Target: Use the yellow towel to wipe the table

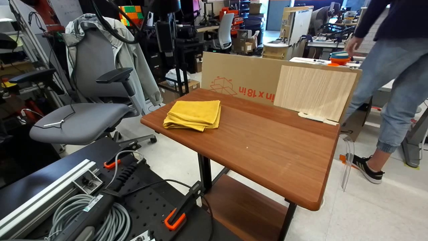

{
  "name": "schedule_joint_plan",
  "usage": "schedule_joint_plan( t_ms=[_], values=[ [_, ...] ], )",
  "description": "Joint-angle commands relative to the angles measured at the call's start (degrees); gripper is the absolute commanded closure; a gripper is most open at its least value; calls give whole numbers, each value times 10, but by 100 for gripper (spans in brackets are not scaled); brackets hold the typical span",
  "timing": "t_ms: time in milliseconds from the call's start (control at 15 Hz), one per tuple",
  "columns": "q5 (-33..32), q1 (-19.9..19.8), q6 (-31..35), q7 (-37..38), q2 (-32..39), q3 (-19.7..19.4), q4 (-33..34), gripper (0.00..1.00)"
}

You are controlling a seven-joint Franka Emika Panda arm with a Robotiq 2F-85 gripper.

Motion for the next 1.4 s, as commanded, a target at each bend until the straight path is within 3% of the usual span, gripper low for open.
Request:
schedule_joint_plan(
  t_ms=[0,133,333,533,600,733,933,1067,1333],
  values=[
    [-37,15,32,91,141,-28,71,0],
    [-34,27,63,116,209,-50,100,0],
    [-1,48,163,142,301,-82,134,0],
    [36,55,208,142,366,-94,159,0],
    [31,56,185,122,327,-97,128,0],
    [41,58,194,122,356,-99,145,0],
    [37,62,195,125,345,-106,139,0],
    [35,63,184,142,365,-128,155,0],
    [49,20,167,163,388,-188,160,0]
  ],
)
